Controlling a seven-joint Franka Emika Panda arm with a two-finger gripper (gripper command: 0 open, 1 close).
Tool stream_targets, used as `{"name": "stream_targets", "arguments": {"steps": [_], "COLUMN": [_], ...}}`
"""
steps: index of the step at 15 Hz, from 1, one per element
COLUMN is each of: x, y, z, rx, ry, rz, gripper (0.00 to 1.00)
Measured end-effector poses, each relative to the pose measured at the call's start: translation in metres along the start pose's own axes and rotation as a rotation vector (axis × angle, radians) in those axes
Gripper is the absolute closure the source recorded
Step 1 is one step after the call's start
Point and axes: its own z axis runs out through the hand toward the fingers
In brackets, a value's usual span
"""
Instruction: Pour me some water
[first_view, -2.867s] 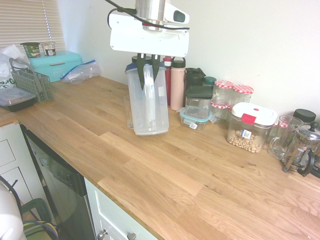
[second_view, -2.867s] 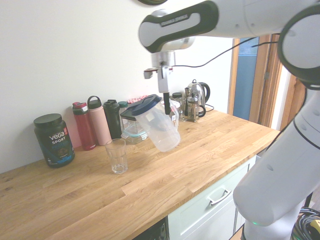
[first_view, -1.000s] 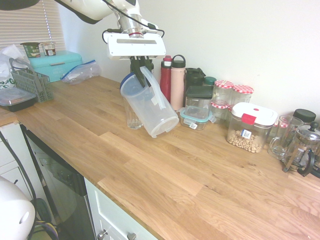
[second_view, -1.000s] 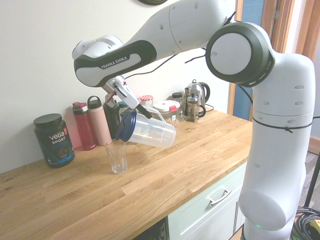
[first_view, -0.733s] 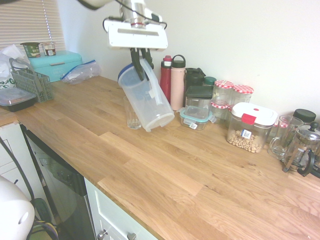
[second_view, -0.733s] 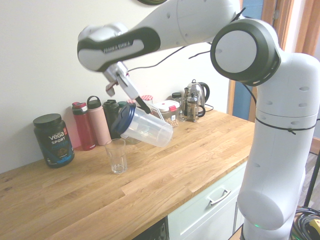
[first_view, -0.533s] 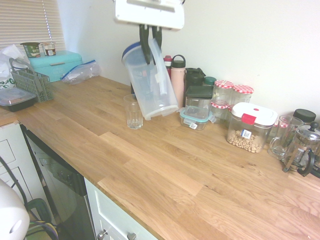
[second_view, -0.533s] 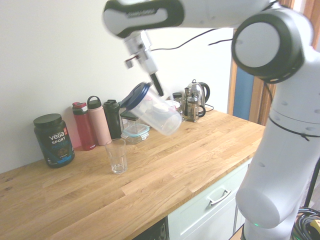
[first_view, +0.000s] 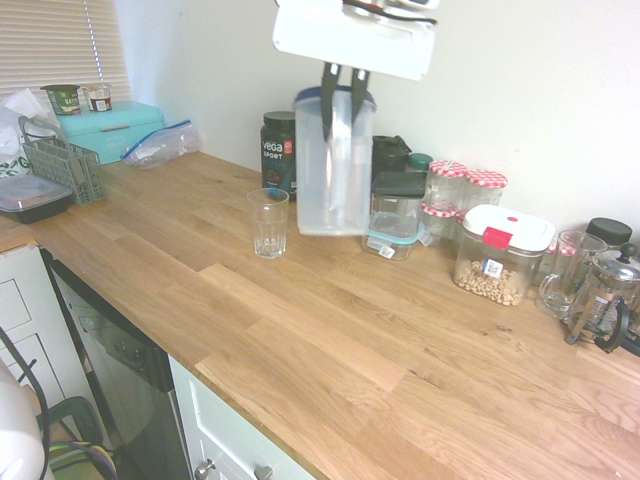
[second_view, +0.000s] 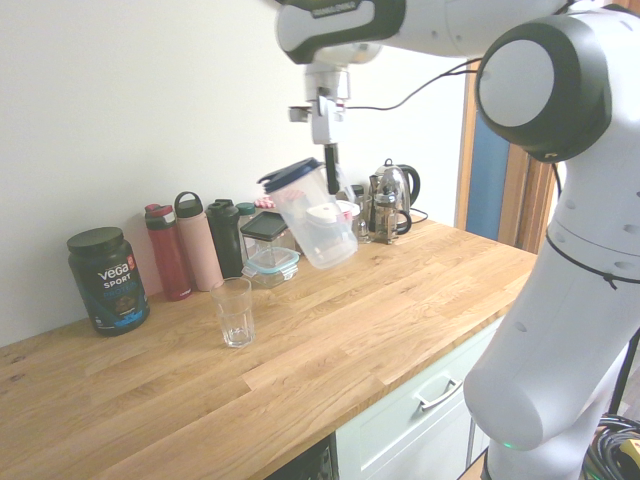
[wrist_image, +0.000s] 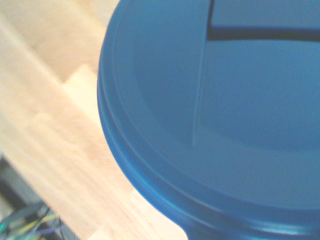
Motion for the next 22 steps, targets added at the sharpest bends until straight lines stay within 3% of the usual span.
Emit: {"name": "stream_targets", "arguments": {"steps": [4, 8, 13, 22], "x": [-0.026, -0.011, -0.021, -0.039], "y": [0.077, 0.089, 0.095, 0.081], "z": [0.032, 0.09, 0.118, 0.148], "rx": [0.117, 0.199, 0.231, 0.229], "ry": [0.099, 0.237, 0.448, 0.483], "rz": [0.187, 0.349, 0.507, 0.56], "gripper": [1.0, 1.0, 1.0, 1.0]}}
